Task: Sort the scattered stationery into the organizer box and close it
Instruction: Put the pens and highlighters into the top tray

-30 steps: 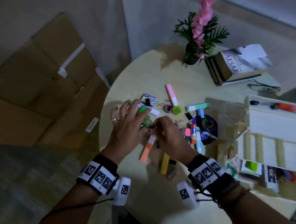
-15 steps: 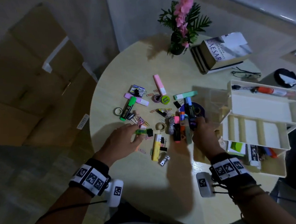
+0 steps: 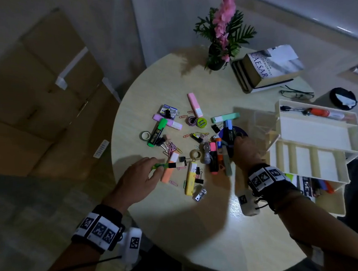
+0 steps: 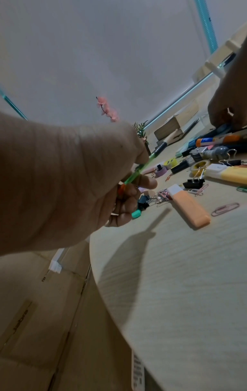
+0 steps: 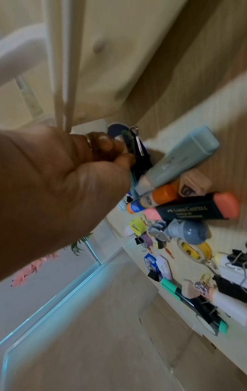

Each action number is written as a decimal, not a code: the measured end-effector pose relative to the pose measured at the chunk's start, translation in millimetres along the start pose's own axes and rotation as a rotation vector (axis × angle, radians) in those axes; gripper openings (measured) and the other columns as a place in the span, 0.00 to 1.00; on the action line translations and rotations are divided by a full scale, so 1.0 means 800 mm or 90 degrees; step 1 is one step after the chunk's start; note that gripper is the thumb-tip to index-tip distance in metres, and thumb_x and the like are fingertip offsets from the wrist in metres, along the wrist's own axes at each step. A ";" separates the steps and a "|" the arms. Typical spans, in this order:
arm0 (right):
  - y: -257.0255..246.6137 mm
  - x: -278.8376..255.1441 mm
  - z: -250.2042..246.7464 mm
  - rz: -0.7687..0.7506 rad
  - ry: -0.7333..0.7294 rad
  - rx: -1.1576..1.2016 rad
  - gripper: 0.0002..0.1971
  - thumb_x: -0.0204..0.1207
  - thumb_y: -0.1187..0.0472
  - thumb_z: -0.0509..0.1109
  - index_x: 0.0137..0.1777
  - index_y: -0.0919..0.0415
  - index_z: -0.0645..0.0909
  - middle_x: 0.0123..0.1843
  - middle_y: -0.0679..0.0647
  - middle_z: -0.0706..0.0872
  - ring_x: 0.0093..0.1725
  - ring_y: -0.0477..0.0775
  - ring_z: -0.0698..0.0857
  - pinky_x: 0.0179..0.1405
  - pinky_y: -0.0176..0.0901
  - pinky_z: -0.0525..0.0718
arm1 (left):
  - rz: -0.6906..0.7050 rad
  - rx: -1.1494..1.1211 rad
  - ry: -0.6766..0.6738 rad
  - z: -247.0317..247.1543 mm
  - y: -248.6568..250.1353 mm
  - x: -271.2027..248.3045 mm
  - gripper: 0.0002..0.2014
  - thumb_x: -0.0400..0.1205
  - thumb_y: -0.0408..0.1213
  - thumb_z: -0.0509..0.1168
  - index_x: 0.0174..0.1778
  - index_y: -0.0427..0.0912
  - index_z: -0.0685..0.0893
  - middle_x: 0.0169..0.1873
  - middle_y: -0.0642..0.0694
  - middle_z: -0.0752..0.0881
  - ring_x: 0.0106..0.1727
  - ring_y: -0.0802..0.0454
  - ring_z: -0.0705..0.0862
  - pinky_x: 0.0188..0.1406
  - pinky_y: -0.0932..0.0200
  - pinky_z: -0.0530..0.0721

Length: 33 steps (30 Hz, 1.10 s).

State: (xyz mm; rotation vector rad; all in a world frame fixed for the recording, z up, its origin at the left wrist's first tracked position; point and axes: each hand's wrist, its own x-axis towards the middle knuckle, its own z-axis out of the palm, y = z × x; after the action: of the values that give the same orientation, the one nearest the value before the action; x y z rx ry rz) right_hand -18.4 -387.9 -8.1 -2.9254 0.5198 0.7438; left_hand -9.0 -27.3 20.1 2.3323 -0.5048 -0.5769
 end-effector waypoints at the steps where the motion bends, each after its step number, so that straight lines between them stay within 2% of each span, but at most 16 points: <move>1: 0.000 0.001 0.000 -0.003 0.003 0.010 0.16 0.89 0.60 0.64 0.71 0.69 0.77 0.66 0.67 0.85 0.62 0.64 0.87 0.58 0.52 0.85 | -0.009 -0.005 -0.004 0.002 -0.001 -0.001 0.06 0.91 0.45 0.62 0.47 0.58 0.76 0.38 0.59 0.78 0.40 0.61 0.80 0.34 0.60 0.71; 3: -0.001 -0.001 -0.006 -0.019 0.011 0.012 0.15 0.88 0.60 0.66 0.68 0.68 0.78 0.64 0.66 0.86 0.59 0.64 0.88 0.55 0.51 0.85 | -0.019 -0.027 -0.008 0.006 -0.003 -0.003 0.06 0.92 0.43 0.59 0.51 0.55 0.79 0.40 0.58 0.79 0.38 0.61 0.80 0.34 0.58 0.71; 6: -0.003 -0.013 -0.019 -0.035 0.040 0.000 0.14 0.85 0.57 0.70 0.65 0.67 0.80 0.61 0.65 0.89 0.57 0.64 0.89 0.49 0.50 0.83 | -0.019 -0.071 -0.004 0.009 0.005 -0.004 0.09 0.93 0.42 0.56 0.62 0.54 0.82 0.43 0.60 0.79 0.39 0.66 0.80 0.33 0.65 0.70; 8: -0.003 -0.027 -0.030 -0.051 0.071 -0.007 0.14 0.85 0.57 0.70 0.64 0.66 0.81 0.58 0.63 0.89 0.54 0.65 0.90 0.45 0.48 0.79 | 0.002 -0.081 0.014 0.010 0.010 0.001 0.11 0.93 0.45 0.55 0.65 0.52 0.82 0.48 0.57 0.81 0.45 0.63 0.80 0.39 0.60 0.75; 10: 0.002 -0.044 -0.043 -0.078 0.105 0.023 0.10 0.85 0.61 0.68 0.61 0.67 0.81 0.55 0.64 0.89 0.50 0.66 0.89 0.42 0.50 0.80 | 0.026 -0.067 0.040 0.011 0.019 0.010 0.18 0.91 0.49 0.53 0.69 0.47 0.83 0.55 0.53 0.81 0.54 0.57 0.82 0.49 0.52 0.82; 12: 0.009 -0.061 -0.059 -0.113 0.137 0.080 0.06 0.84 0.66 0.68 0.57 0.68 0.81 0.51 0.67 0.89 0.45 0.67 0.87 0.37 0.51 0.77 | 0.050 -0.054 0.078 0.013 0.031 0.022 0.21 0.90 0.50 0.54 0.66 0.42 0.85 0.57 0.49 0.80 0.58 0.50 0.82 0.58 0.47 0.83; 14: 0.025 -0.075 -0.073 -0.137 0.153 0.147 0.04 0.84 0.68 0.69 0.56 0.66 0.81 0.50 0.67 0.88 0.42 0.67 0.86 0.36 0.50 0.74 | 0.071 -0.054 0.121 0.016 0.051 0.035 0.18 0.89 0.47 0.57 0.61 0.40 0.88 0.54 0.47 0.78 0.57 0.47 0.82 0.60 0.46 0.83; 17: 0.053 -0.093 -0.090 -0.169 0.193 0.232 0.04 0.84 0.65 0.71 0.57 0.60 0.84 0.50 0.59 0.89 0.44 0.63 0.86 0.40 0.52 0.81 | 0.096 -0.065 0.150 0.020 0.074 0.060 0.16 0.89 0.43 0.60 0.62 0.39 0.89 0.52 0.48 0.78 0.55 0.48 0.82 0.59 0.45 0.83; 18: 0.096 -0.106 -0.110 -0.161 0.224 0.242 0.04 0.85 0.64 0.72 0.57 0.58 0.85 0.50 0.55 0.88 0.43 0.58 0.84 0.41 0.51 0.81 | 0.134 -0.063 0.157 0.033 0.113 0.081 0.16 0.89 0.42 0.62 0.63 0.38 0.89 0.52 0.49 0.79 0.55 0.49 0.82 0.58 0.45 0.84; 21: 0.135 -0.111 -0.124 -0.191 0.291 0.239 0.04 0.85 0.61 0.74 0.57 0.56 0.87 0.48 0.51 0.88 0.40 0.51 0.82 0.41 0.49 0.82 | 0.161 -0.054 0.164 0.027 0.136 0.101 0.14 0.89 0.39 0.65 0.64 0.38 0.90 0.51 0.50 0.80 0.54 0.49 0.84 0.57 0.52 0.83; 23: 0.191 -0.113 -0.139 -0.168 0.329 0.224 0.04 0.84 0.62 0.74 0.56 0.57 0.88 0.48 0.53 0.88 0.41 0.53 0.83 0.40 0.50 0.83 | 0.189 -0.060 0.166 0.034 0.174 0.118 0.13 0.88 0.36 0.66 0.64 0.38 0.91 0.51 0.50 0.80 0.53 0.49 0.84 0.54 0.56 0.81; 27: 0.300 -0.103 -0.154 -0.066 0.390 0.244 0.03 0.84 0.64 0.75 0.54 0.60 0.89 0.50 0.59 0.89 0.42 0.56 0.82 0.42 0.46 0.76 | 0.228 -0.037 0.160 0.048 0.250 0.152 0.11 0.87 0.35 0.71 0.63 0.43 0.93 0.46 0.51 0.80 0.49 0.50 0.83 0.52 0.52 0.83; 31: 0.377 -0.087 -0.155 -0.006 0.409 0.283 0.06 0.85 0.65 0.73 0.59 0.62 0.89 0.55 0.58 0.89 0.46 0.58 0.83 0.48 0.47 0.78 | 0.253 -0.008 0.175 0.069 0.318 0.191 0.09 0.85 0.35 0.74 0.60 0.47 0.94 0.43 0.53 0.79 0.49 0.48 0.81 0.50 0.52 0.81; 33: 0.404 -0.075 -0.148 -0.011 0.408 0.283 0.06 0.85 0.64 0.72 0.58 0.59 0.89 0.55 0.57 0.89 0.50 0.61 0.86 0.49 0.52 0.84 | 0.249 0.011 0.179 0.088 0.347 0.216 0.08 0.84 0.35 0.75 0.58 0.48 0.95 0.43 0.54 0.79 0.51 0.47 0.80 0.53 0.48 0.82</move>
State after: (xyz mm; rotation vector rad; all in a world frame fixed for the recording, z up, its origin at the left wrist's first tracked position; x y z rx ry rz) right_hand -125.1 -691.7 126.8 -2.6704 0.5993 -0.3118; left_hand 42.1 -343.0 117.9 2.1993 -0.8034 -0.0599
